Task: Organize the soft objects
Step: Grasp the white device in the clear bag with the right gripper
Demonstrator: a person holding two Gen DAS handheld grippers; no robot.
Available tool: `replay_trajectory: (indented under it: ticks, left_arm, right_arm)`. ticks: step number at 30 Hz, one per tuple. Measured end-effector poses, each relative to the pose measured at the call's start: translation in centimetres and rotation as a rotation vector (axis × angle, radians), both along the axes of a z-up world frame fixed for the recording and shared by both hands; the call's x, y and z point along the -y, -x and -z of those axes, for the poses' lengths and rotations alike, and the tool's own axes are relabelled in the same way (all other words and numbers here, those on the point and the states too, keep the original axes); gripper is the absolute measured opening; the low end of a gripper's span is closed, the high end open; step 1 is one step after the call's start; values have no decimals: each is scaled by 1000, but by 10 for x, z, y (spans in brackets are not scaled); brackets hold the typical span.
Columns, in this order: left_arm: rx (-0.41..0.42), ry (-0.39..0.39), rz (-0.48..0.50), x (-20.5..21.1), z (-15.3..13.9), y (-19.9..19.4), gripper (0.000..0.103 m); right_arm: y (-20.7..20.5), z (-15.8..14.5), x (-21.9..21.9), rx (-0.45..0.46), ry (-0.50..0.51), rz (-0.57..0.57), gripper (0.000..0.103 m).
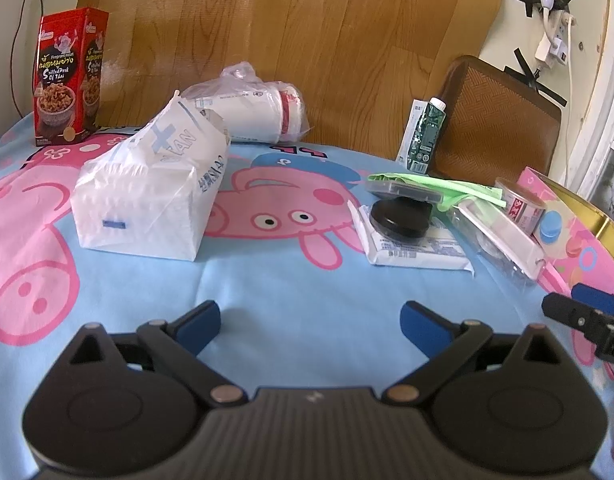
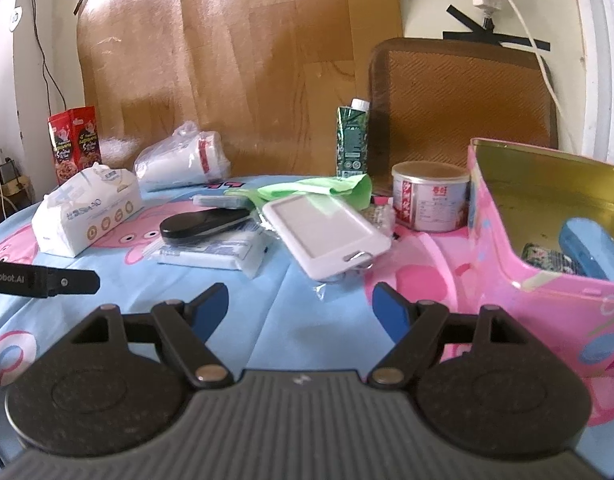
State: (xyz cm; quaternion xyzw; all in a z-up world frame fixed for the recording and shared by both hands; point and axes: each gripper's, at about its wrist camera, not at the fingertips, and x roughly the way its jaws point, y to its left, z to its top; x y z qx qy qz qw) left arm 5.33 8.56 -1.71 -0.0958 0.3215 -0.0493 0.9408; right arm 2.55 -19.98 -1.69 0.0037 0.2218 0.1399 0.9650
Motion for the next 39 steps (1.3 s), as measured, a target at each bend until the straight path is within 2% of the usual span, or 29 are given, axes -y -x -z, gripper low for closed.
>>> replay_trajectory:
  ticks: [11,17,21,26,29,32,36,39]
  left_arm:
    - [0,4,4,0,0,0,100]
    - [-1,-1,7,0,0,0,99]
    - [-2,-7,8,1,0,0,99]
    - [-3,-13,9,2,-1,0,99]
    - [-3,-10,9,2,-1,0,99]
    - [-2,-6,9,1,-1,0,99]
    - [-3,-6,8,1,-2,0,99]
    - [-3,-3,7,1,-2,0,99]
  right_arm:
    - [-10,-5,5,30,54,14,81]
    - [-23,-6,4,60,112,-9,80]
    - [-39,-5,-5,79,197,-20,81]
    - [-71,-2,-6,15,241,-45,82]
    - [-81,-2,-2,-36,219,-70,78]
    - [-74,-6,3,-83,164,-88,74]
    - [-40,-8,9,-123,78,-124,73]
    - [-6,-6,4,-148,23,-230,72]
